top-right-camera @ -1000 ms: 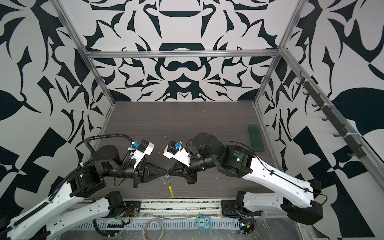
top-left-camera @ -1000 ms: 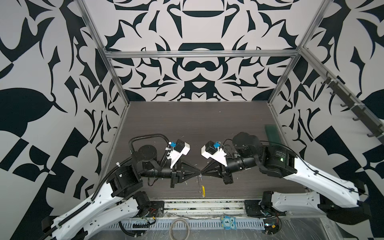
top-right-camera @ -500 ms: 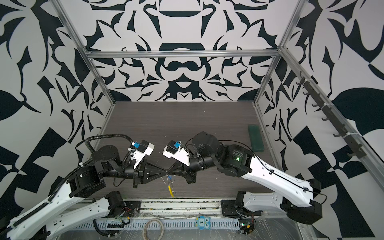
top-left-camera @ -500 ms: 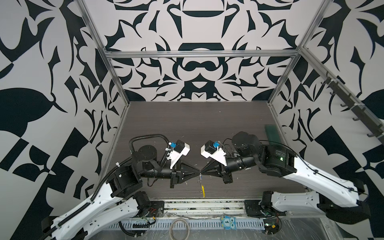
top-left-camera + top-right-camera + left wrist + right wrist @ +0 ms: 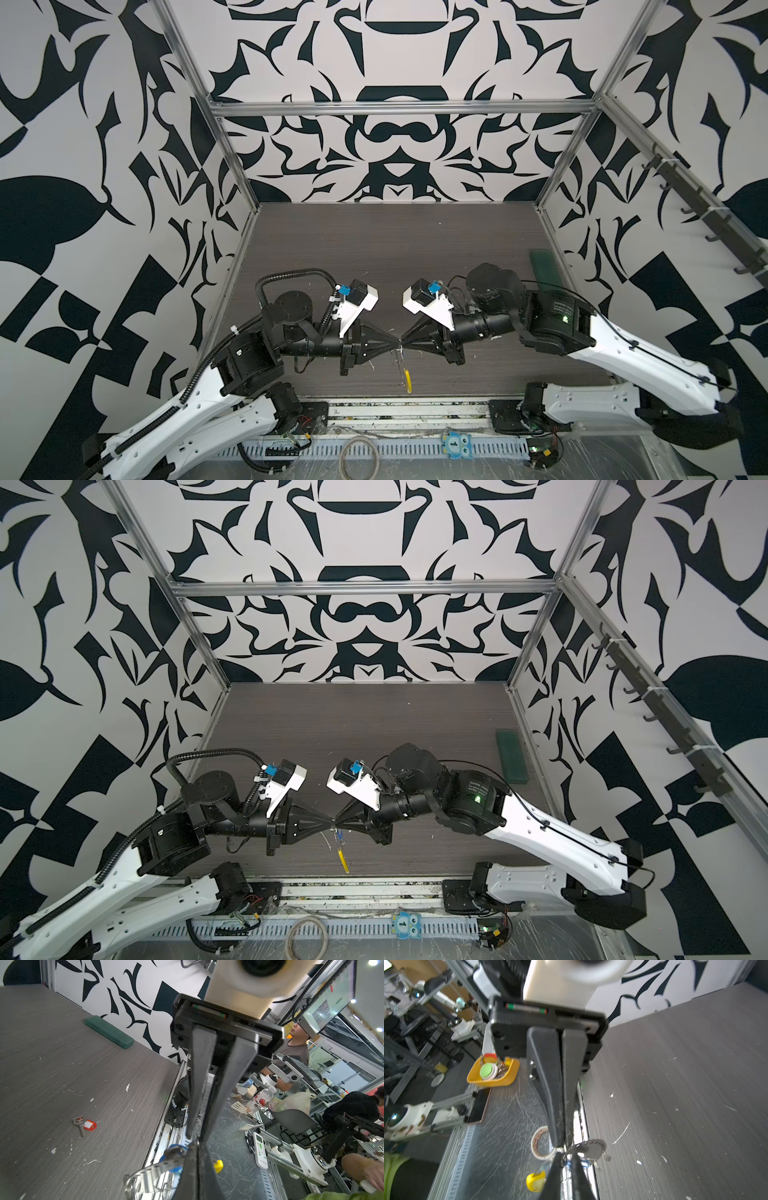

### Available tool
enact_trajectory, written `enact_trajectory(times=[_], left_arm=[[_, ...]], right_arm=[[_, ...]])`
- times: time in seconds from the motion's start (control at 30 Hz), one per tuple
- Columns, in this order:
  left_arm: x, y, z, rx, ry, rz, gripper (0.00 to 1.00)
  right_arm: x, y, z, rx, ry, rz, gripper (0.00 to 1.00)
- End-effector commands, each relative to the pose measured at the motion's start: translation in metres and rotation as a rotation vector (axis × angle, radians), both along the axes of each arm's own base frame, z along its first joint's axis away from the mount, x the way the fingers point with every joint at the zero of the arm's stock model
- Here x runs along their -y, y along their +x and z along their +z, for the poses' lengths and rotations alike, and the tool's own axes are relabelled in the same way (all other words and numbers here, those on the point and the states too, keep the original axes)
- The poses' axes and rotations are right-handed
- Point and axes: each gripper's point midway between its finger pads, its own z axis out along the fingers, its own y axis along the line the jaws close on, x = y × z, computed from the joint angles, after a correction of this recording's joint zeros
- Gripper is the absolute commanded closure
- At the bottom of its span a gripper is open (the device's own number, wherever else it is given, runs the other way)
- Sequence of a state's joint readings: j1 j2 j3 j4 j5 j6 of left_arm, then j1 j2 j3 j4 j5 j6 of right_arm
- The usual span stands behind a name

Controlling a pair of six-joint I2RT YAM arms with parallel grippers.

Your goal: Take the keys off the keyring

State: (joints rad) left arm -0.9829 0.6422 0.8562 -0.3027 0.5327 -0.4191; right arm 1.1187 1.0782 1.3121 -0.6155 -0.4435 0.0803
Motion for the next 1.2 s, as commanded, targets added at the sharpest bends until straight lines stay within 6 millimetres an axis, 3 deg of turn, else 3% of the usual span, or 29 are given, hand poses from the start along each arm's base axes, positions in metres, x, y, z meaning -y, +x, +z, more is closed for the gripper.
enact_trajectory(times=[0.0,0.13,0.27,0.4,0.77,1.17], left_arm=[[-0.006,0.000,0.014,0.058,-0.083,0.028,1.00],[-0.012,0.001,0.020,0.084,-0.134,0.054,1.00],[-0.014,0.000,0.023,0.099,-0.182,0.054,1.00],[-0.012,-0.001,0.023,0.098,-0.195,0.048,1.00],[-0.015,0.011,0.023,0.083,-0.238,0.124,1.00],[-0.020,0.021,0.031,0.077,-0.334,0.194,1.00]], right_arm=[[0.009,0.010,0.039,0.110,0.172,-0.078,0.67],[0.016,0.013,0.034,0.137,0.208,-0.115,0.55],[0.010,0.010,0.014,0.121,0.206,-0.085,0.49],[0.003,0.005,0.007,0.127,0.241,-0.052,0.44],[-0.009,-0.006,0.005,0.161,0.318,-0.021,0.44],[-0.018,0.012,-0.002,0.236,0.317,-0.150,0.46]])
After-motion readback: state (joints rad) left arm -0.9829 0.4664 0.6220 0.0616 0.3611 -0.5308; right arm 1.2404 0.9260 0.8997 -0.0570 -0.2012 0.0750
